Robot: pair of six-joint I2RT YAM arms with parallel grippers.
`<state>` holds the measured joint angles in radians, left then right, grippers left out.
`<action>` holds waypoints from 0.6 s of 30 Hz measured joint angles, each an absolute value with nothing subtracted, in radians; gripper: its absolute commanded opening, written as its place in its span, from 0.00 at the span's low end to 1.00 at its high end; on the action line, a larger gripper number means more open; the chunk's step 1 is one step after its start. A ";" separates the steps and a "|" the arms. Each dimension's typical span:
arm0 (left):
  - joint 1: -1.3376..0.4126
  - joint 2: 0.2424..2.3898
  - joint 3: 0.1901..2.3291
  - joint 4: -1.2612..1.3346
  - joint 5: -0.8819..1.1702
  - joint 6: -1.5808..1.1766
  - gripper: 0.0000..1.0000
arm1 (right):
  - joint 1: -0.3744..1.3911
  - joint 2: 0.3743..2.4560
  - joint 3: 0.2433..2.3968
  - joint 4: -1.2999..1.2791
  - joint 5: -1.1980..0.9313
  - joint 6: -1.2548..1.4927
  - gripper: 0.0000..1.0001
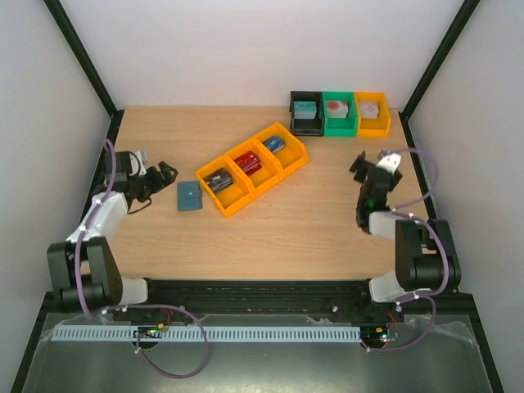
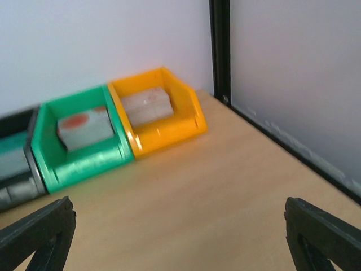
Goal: Take the credit cards out of the card holder
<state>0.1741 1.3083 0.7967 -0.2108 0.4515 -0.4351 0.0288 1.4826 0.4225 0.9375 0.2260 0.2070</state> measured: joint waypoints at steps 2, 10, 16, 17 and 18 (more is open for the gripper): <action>0.173 1.364 0.826 -0.242 0.475 -0.419 0.98 | 0.026 1.467 0.539 0.817 0.231 0.217 0.99; 0.172 1.542 0.893 -0.359 0.500 -0.298 0.84 | 0.026 1.214 0.694 0.506 0.075 0.292 0.99; 0.124 1.616 0.927 -0.408 0.447 -0.185 0.76 | 0.026 1.084 0.716 0.336 -0.091 0.304 0.99; 0.103 1.621 0.927 -0.418 0.431 -0.166 0.75 | 0.026 1.063 0.716 0.316 -0.103 0.304 0.99; 0.088 1.628 0.928 -0.424 0.416 -0.155 0.74 | 0.026 1.036 0.716 0.294 -0.115 0.304 0.99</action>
